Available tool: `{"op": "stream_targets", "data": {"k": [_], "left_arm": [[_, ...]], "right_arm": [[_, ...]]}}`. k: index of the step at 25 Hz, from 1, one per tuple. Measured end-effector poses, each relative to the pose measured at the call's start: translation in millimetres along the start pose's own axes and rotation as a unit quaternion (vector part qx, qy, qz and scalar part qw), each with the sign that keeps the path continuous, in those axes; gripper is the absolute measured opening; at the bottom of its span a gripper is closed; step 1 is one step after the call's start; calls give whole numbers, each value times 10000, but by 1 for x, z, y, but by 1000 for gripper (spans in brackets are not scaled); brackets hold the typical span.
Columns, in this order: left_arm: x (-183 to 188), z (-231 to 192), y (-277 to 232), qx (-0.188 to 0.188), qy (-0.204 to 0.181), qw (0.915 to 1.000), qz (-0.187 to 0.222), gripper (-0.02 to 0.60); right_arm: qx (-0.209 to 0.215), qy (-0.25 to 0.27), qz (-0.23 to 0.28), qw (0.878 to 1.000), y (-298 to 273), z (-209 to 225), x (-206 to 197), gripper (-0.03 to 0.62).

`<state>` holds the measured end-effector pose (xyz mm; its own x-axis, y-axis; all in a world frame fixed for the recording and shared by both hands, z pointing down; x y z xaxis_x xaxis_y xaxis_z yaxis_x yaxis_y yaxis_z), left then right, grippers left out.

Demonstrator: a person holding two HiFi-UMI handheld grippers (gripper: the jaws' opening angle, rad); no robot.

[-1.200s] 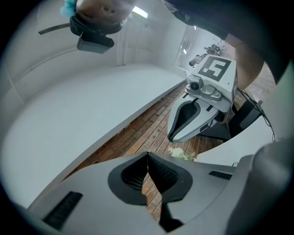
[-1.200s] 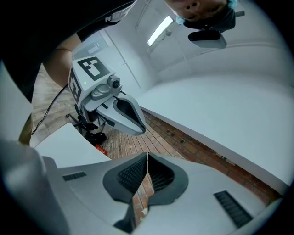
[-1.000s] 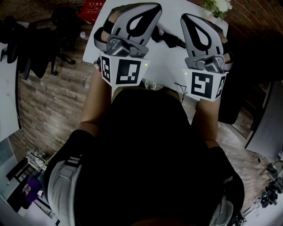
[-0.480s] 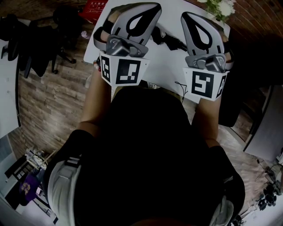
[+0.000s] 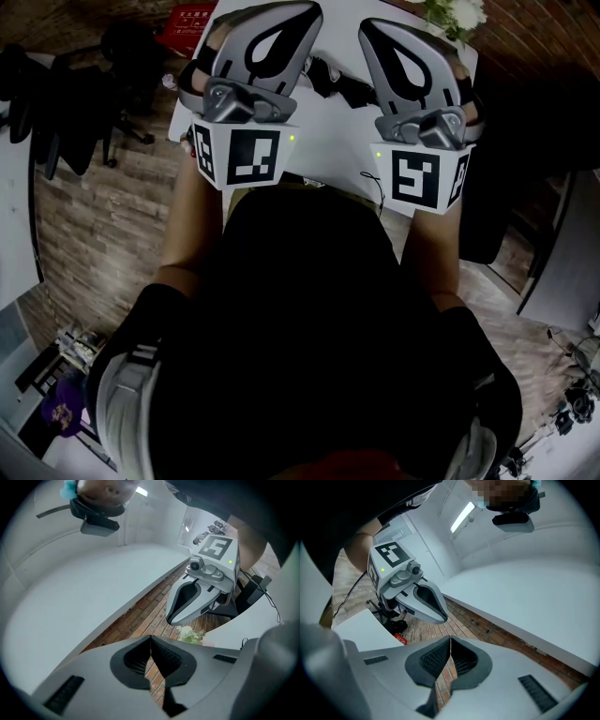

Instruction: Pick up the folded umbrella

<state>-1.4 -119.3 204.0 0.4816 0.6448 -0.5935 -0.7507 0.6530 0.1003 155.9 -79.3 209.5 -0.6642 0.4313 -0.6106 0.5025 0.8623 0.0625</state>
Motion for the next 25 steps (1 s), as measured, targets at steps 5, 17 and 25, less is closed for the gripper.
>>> {"op": "stream_targets", "data": {"k": [5, 17, 25], "left_arm": [[-4, -2, -5, 49, 33, 10000, 17, 12], [-10, 2, -6, 62, 92, 9999, -103, 12], [-18, 2, -7, 68, 163, 9997, -150, 12]], "right_arm": [[-32, 23, -17, 10000, -4, 2, -2, 31], [-20, -45, -102, 9999, -4, 1, -10, 31], [193, -148, -132, 9996, -10, -7, -17, 31]]}}
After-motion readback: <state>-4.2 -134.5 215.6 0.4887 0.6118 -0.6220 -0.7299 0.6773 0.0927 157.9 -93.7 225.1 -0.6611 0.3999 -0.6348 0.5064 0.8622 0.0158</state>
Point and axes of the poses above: the fingertips, and each gripper's own axes: y backward along the fingers, z to its right, x out of its top, the point moved 10 cm from there along y, backward along the fingers, and after that the axes turned 1 degree about z, right-handed, at the moved point
